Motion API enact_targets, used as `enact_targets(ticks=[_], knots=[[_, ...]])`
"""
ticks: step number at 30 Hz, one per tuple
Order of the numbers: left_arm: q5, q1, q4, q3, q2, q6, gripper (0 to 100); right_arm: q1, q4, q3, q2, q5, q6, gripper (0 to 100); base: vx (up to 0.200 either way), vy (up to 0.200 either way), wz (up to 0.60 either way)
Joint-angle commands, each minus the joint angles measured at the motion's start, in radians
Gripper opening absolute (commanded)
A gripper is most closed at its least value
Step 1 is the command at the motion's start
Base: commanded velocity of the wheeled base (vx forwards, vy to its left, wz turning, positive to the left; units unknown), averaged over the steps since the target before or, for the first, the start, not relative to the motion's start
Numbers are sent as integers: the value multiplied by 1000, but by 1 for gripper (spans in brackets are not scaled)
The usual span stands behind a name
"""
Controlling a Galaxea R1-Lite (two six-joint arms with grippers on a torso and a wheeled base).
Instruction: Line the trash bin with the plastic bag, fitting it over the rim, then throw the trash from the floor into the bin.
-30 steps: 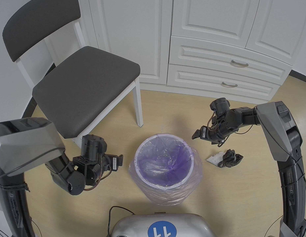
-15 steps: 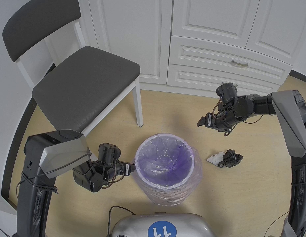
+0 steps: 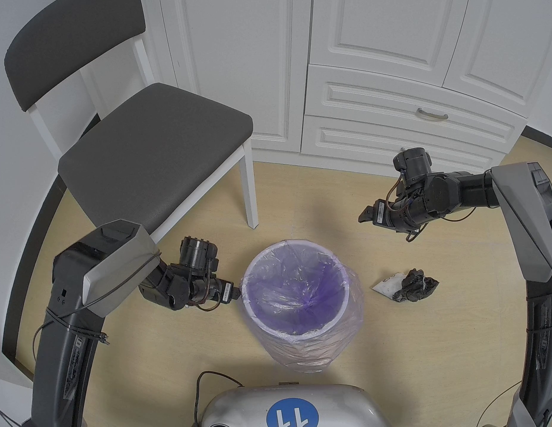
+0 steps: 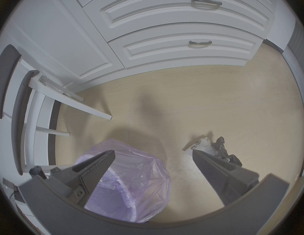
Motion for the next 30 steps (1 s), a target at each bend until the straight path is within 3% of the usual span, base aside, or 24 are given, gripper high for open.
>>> enact_targets(ticks=[1, 5, 13, 20, 30], knots=[[-35, 52, 75, -113, 44, 38, 100, -7, -4, 2, 4, -1, -9, 100, 0, 0, 0], [-47, 64, 87, -195, 102, 52, 100, -8, -4, 2, 6, -1, -11, 100, 0, 0, 0], [-98, 63, 72, -230, 138, 52, 100, -10, -7, 0, 20, -1, -14, 100, 0, 0, 0], [-95, 54, 36, -316, 197, 41, 100, -10, -15, 3, 30, -5, -32, 100, 0, 0, 0], [-90, 54, -13, -304, 197, 41, 100, 2, -17, 35, 37, -25, -61, 100, 0, 0, 0]])
